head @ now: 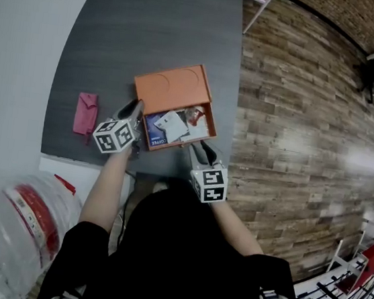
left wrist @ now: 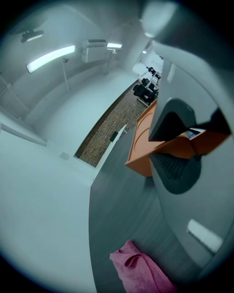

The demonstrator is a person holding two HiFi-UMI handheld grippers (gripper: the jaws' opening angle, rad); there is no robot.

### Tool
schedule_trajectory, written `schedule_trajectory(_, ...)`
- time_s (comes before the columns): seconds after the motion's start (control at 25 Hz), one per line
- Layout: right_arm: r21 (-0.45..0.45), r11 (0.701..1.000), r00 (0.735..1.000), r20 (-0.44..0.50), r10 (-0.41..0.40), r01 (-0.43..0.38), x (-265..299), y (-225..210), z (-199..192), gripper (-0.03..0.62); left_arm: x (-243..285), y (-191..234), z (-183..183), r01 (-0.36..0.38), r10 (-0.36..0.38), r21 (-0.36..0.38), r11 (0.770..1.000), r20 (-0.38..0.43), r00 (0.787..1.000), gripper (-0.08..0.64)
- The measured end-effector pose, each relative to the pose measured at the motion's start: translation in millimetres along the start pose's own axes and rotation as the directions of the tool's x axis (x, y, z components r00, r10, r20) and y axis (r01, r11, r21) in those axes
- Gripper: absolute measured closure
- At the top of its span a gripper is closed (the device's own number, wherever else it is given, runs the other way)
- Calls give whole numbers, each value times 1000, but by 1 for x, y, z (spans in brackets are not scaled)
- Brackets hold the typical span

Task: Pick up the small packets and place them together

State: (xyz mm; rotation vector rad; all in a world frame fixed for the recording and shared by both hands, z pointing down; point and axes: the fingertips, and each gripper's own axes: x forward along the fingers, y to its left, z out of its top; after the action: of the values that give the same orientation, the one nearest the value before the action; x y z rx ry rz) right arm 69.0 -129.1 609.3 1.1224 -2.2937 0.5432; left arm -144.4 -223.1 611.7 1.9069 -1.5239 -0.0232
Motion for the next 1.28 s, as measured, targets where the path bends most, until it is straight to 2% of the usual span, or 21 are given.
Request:
schedule_trajectory(0.2, -76, 996, 999, 6, 40, -40, 6, 2, 37, 446, 1, -1, 5, -6, 6, -19, 1000, 11, 1000, 479)
schedule_trajectory(0.4, -138, 982, 991, -55, 124, -131, 30, 20, 52, 421, -12, -11, 24, 14, -12, -25, 1000, 89, 996, 479)
schedule_trajectory(0.56, -167, 971, 982, -116, 152, -170, 55, 33, 51, 401, -35, -25, 40, 48, -51, 24, 999, 180, 982, 480)
schedule_trajectory(0.72, -197, 964, 969, -202, 140, -181, 72, 44, 39, 383, -57, -40, 46, 74, -95, 96, 993, 235, 967, 482)
schedule_trajectory(0.92, -212, 960, 941, -321, 108, -183, 87, 49, 27, 332, -72, -52, 47, 95, -132, 155, 983, 248, 960, 485)
schedule_trajectory(1.08, -211, 958, 912, -399, 98, -195, 93, 49, 16, 320, -80, -53, 36, 106, -134, 127, 986, 238, 962, 486)
schedule_trajectory(1.28, -257, 949, 898, -437, 54, -182, 96, 47, 10, 321, -85, -52, 19, 103, -122, 95, 990, 215, 969, 492)
